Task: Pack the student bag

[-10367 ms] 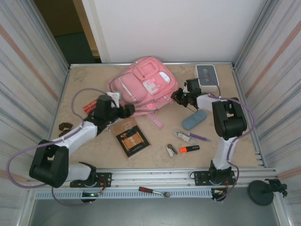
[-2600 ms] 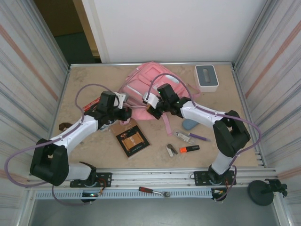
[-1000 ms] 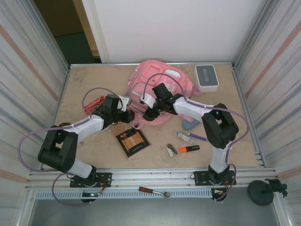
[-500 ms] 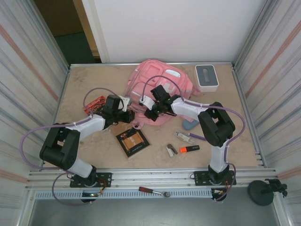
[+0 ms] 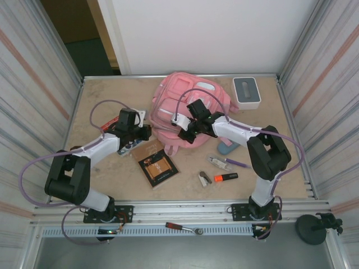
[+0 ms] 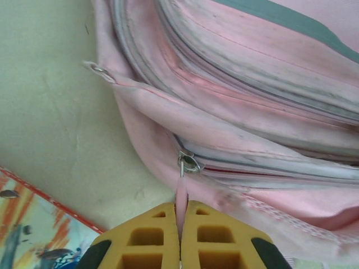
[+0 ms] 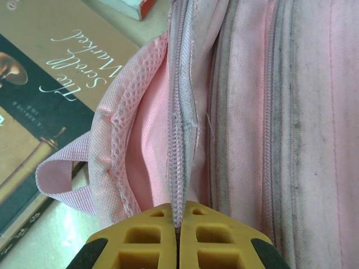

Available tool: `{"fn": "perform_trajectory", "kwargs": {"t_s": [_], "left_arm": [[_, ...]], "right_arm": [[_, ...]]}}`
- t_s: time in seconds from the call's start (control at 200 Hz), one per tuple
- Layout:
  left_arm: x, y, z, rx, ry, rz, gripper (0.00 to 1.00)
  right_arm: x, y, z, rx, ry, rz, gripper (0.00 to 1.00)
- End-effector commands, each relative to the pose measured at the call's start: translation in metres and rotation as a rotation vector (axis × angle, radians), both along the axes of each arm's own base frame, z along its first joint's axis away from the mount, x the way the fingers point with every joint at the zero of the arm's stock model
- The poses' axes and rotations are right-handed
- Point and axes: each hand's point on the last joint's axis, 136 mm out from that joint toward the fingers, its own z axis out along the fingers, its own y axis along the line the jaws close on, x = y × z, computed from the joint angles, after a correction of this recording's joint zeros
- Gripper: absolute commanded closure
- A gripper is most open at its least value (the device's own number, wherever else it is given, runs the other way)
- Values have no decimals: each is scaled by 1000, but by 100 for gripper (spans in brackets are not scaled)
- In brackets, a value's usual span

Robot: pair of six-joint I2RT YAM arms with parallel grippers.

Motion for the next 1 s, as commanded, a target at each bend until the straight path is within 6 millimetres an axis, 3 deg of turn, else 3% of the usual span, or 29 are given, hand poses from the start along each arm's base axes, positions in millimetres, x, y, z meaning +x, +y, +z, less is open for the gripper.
{"fn": "perform_trajectory", "kwargs": {"t_s": [0.0, 0.175, 0.321, 0.371, 0.471, 0.711, 0.892, 0.947, 0.992], "left_arm": [[13, 29, -2, 107, 5, 85, 100], [17, 12, 3, 49, 10, 16, 100], [3, -8, 21, -38, -18, -55, 100], [-2, -13, 27, -66, -24, -75, 100], [-11, -19, 36, -88, -37, -96, 100], [-24, -22, 49, -112, -58, -104, 100], [-30, -24, 52, -112, -65, -111, 100], [-31, -24, 53, -110, -67, -109, 100], [-31, -24, 52, -110, -67, -107, 100]], "right_arm": [[4, -9, 25, 26, -66, 25, 100], [9, -15, 26, 13, -69, 16, 99], [18, -13, 33, 17, -15, -74, 73], [18, -6, 39, 49, 5, -96, 64], [14, 14, 49, 117, 41, -108, 55], [10, 62, 51, 208, 115, -103, 45], [12, 86, 40, 209, 121, -84, 46], [17, 88, 36, 199, 116, -93, 54], [19, 88, 33, 190, 112, -98, 68]]}}
